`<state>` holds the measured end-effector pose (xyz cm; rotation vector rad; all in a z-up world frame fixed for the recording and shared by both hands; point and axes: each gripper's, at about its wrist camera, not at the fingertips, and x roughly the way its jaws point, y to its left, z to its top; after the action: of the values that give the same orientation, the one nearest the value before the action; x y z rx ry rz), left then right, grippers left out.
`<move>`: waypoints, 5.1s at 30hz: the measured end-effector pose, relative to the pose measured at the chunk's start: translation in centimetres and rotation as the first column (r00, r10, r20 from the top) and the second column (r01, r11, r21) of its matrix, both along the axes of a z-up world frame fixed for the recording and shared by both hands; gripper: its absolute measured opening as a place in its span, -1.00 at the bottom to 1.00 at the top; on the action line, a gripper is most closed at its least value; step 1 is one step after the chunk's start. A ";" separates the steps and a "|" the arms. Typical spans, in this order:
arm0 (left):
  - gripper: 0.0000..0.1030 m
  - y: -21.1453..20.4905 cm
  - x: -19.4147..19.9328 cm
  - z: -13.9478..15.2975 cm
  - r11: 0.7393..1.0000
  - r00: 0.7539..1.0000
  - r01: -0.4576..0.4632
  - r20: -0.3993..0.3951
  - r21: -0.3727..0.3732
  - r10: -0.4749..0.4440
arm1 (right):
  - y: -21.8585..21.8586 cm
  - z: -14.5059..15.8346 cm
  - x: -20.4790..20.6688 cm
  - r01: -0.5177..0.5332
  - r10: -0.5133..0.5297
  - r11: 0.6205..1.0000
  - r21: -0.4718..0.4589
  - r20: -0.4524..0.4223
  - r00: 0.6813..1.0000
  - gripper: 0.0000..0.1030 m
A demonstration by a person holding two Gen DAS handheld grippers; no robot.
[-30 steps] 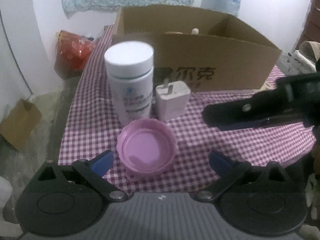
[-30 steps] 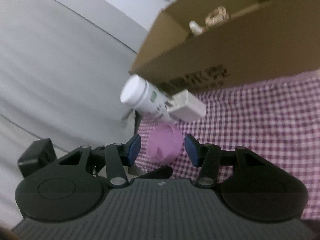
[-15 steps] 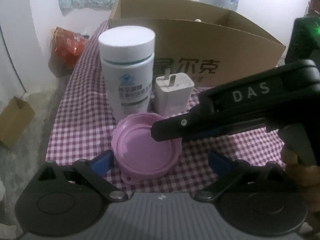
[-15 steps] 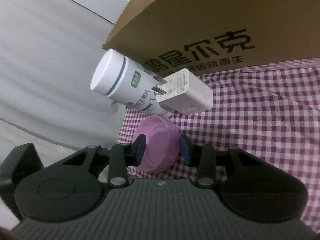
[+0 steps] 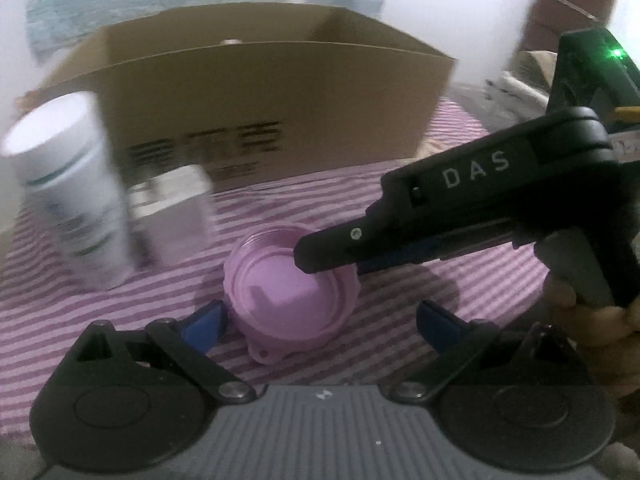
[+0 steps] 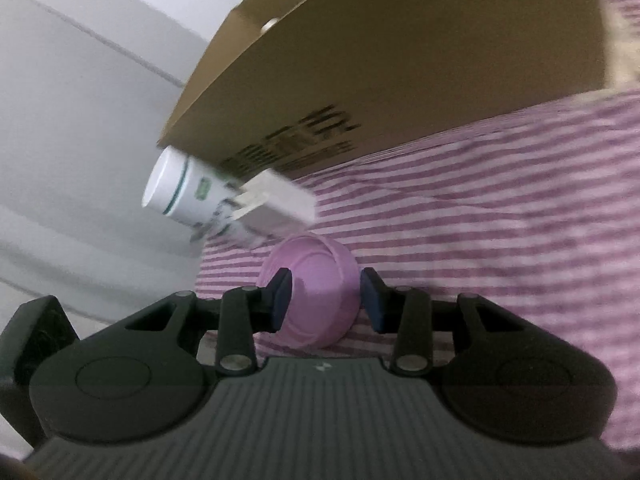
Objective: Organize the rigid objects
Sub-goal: 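Hold the right tool around the pink lid on the table, then lift the pink lid with the right tool toward the box, then lower the pink lid into the box and open the right tool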
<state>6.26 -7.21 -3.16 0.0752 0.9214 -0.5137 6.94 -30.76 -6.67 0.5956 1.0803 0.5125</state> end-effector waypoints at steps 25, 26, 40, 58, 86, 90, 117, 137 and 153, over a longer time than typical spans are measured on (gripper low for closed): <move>1.00 -1.8 -0.4 -0.9 0.997 0.995 0.074 0.072 0.017 -0.075 | -6.9 -2.0 -1.0 0.134 -0.122 0.959 0.248 -0.063 0.991 0.31; 1.00 -1.8 -0.4 -0.9 0.997 0.995 0.076 0.070 0.019 -0.077 | -6.9 -1.9 -1.0 0.132 -0.121 0.960 0.248 -0.061 0.991 0.35; 1.00 -0.7 -0.6 -0.5 0.996 0.996 0.076 0.053 -0.050 -0.073 | -6.0 -1.1 -0.7 0.106 -0.099 0.961 0.256 -0.038 0.994 0.97; 1.00 -0.4 -0.8 -0.3 0.995 0.996 0.066 0.057 -0.068 -0.062 | -6.8 -1.3 -1.2 0.126 -0.125 0.950 0.286 -0.020 0.992 0.97; 0.89 -1.0 -0.8 -0.6 0.994 0.991 0.105 0.086 0.002 -0.105 | -3.1 1.6 -4.2 0.066 -0.035 0.990 -0.122 0.239 0.970 0.81; 0.73 -1.4 -1.0 -0.7 0.994 0.988 0.100 0.116 0.050 -0.105 | -2.0 1.7 -4.3 0.057 -0.006 0.980 -0.193 0.254 0.967 0.47; 0.40 -1.8 -1.9 5.0 0.994 0.940 0.059 0.330 0.097 -0.088 | -0.5 6.5 -4.7 0.053 0.068 0.949 -0.310 0.367 0.928 -0.59; 0.40 -4.8 18.3 9.4 0.989 0.992 0.068 0.101 0.132 -0.082 | -2.1 13.2 15.8 -0.049 0.146 0.924 -0.378 0.233 0.961 -0.58; 0.41 -5.9 21.4 6.3 0.980 0.996 0.076 -0.058 0.184 -0.066 | 0.6 7.3 22.2 -0.218 0.235 0.859 -0.463 -0.023 0.972 -0.56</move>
<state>27.71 -13.06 3.13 0.2660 1.0191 -0.4967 29.16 -30.11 0.62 0.0349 1.1961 0.4430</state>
